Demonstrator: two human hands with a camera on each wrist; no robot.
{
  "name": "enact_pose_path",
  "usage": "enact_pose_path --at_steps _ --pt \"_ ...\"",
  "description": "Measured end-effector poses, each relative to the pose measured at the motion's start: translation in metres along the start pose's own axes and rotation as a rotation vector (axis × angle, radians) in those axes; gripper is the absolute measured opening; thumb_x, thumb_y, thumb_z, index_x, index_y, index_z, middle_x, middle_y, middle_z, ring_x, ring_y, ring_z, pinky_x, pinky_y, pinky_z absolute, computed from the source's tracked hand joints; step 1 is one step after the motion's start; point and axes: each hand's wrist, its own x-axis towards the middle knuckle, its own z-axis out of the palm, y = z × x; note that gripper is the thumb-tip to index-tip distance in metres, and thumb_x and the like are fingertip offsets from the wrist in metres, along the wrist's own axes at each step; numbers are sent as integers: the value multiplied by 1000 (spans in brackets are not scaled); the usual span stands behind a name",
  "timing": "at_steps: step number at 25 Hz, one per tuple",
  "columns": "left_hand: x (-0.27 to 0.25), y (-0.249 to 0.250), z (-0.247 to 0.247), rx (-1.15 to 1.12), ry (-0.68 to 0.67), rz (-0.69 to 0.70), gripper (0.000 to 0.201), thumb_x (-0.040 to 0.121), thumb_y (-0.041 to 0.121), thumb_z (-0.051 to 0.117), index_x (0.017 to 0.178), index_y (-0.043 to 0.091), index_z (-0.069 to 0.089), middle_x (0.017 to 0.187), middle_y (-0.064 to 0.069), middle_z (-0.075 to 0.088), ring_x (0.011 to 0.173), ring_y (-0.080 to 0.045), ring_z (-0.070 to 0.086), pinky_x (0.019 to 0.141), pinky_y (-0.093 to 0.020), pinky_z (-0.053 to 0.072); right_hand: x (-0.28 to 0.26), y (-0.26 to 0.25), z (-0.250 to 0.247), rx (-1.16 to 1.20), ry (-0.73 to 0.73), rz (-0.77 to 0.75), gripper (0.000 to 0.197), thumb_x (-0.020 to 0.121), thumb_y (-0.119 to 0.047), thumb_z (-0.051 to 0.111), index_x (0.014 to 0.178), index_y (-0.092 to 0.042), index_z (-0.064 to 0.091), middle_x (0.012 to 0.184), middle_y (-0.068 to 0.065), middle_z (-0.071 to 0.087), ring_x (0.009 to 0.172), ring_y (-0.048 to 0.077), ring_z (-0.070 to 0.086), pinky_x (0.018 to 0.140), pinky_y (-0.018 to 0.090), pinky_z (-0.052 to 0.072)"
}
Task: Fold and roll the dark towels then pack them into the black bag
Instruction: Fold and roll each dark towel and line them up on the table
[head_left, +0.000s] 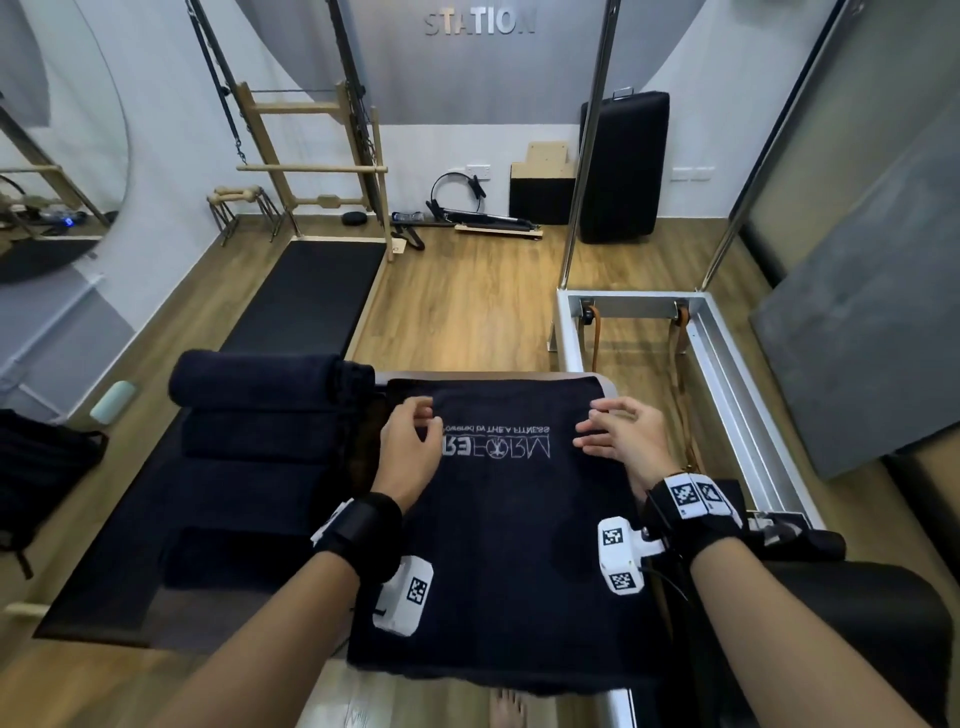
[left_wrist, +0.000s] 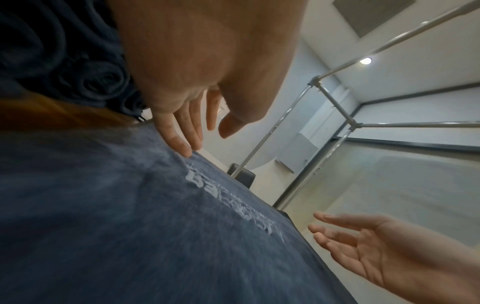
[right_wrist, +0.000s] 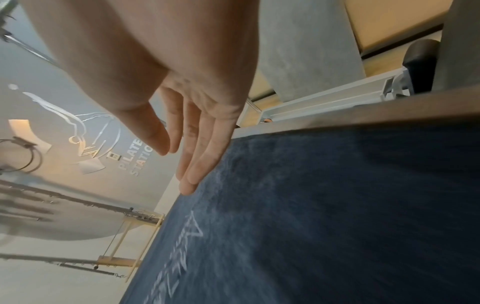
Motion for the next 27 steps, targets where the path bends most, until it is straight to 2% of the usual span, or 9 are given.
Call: enact_pose_path --at_steps 3,7,11,13,15,17,19,24,27 --pt "-44 -15 -21 105 -80 35 14 102 10 61 112 16 69 100 1 69 94 -12 65 75 -10 49 -52 8 -3 -123 -44 5 6 100 -4 63 102 2 66 90 28 74 63 32 72 56 33 60" --pt "-114 -35 -52 203 -113 -5 15 98 13 65 110 11 73 94 1 70 89 -15 66 84 -32 56 -127 32 -11 -255 -68 4 6 100 -3 63 100 3 66 87 24 71 62 31 68 51 30 54" --pt "-184 -48 -70 296 -129 43 19 96 15 68 115 12 72 104 2 66 98 -17 64 86 -39 56 -176 64 -36 -511 52 -48 8 91 -7 75 87 -1 71 70 14 70 47 18 60 40 27 46" --pt "-210 -52 -74 335 -97 77 19 95 16 71 114 12 70 110 1 61 106 -20 59 89 -40 53 -195 79 -50 -652 104 -72 10 85 -12 82 82 -12 72 64 6 69 52 16 65 49 31 53" --pt "-226 -56 -76 354 -75 58 21 94 21 75 112 11 70 109 0 58 109 -22 56 91 -40 51 -208 90 -61 -759 129 -65 16 82 -18 85 83 -20 70 70 5 70 73 23 72 72 40 59" --pt "-233 -57 -76 387 -83 27 23 95 27 77 111 12 69 108 0 58 109 -22 55 91 -40 50 -214 98 -65 -820 144 -59 19 81 -24 85 86 -23 67 76 6 72 83 27 72 84 41 57" --pt "-232 -55 -77 409 -99 32 15 96 26 75 104 13 71 103 0 58 107 -23 56 91 -41 49 -215 104 -63 -805 145 -60 18 84 -23 83 86 -23 66 78 8 72 84 28 72 86 42 57" --pt "-211 -31 -73 369 -62 80 10 99 26 68 94 18 71 96 4 57 103 -20 59 86 -40 50 -199 90 -48 -762 109 -86 15 89 -13 74 75 -15 70 60 3 72 67 19 72 79 41 60" --pt "-178 -3 -66 310 20 151 11 98 28 68 94 18 69 96 3 58 99 -19 59 86 -42 50 -173 66 -33 -713 65 -133 14 93 -17 72 80 -11 70 67 7 72 68 23 70 72 39 58"
